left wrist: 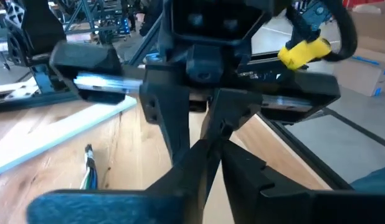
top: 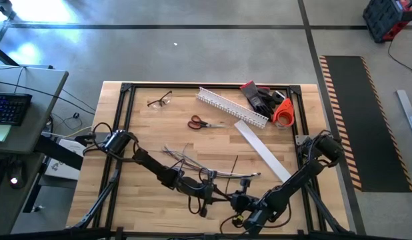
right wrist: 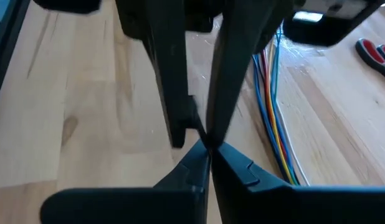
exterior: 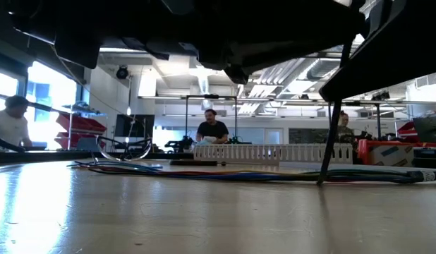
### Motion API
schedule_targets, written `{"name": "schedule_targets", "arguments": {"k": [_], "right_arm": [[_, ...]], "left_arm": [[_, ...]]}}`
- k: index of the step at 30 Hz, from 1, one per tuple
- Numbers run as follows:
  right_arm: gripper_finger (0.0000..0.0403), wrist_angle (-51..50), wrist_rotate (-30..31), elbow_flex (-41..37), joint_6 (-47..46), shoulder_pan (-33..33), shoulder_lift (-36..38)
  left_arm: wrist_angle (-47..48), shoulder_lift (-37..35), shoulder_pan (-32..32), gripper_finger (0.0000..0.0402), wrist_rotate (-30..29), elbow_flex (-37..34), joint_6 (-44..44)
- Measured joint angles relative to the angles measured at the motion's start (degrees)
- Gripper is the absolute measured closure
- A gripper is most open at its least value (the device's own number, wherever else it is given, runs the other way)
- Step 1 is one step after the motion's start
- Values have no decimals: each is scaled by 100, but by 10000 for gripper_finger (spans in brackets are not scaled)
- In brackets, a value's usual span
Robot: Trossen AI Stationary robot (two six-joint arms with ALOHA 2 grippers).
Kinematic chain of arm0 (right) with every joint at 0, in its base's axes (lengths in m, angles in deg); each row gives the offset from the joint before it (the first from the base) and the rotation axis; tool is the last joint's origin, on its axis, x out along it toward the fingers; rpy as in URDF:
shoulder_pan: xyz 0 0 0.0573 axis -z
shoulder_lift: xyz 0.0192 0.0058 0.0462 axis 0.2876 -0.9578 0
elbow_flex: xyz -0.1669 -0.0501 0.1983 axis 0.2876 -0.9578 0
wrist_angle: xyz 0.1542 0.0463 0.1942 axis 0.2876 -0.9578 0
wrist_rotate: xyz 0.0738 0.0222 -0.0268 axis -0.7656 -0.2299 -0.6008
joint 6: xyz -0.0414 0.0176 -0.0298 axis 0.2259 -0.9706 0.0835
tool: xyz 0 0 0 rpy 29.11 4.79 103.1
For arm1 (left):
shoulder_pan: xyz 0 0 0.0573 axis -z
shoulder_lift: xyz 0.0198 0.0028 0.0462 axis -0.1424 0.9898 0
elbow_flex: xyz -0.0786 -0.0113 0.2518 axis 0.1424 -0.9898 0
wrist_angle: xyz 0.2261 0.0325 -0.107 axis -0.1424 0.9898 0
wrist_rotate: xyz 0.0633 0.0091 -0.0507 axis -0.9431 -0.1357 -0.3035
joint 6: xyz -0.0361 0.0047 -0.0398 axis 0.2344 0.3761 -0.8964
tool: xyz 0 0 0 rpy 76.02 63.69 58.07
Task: Ziptie cables
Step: Wrap the cable wires with a black ziptie
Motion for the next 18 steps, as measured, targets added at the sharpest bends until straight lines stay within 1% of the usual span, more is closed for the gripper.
{"name": "schedule_targets", "arguments": {"k": [5, 9, 12, 18], "right_arm": [[403, 67, -21, 0, 65, -4, -7], [403, 111, -15, 0, 102, 1, -7], [403, 175, 12, 4, 106, 3, -7], [403, 195, 21, 7, 106, 7, -7]], "left_arm": [[-107, 154, -42, 326, 144, 2, -135], [-329, 213, -31, 318, 127, 2, 8], [-424, 213, -9, 325, 77, 2, 65], [-598, 213, -3, 366, -28, 2, 172]]}}
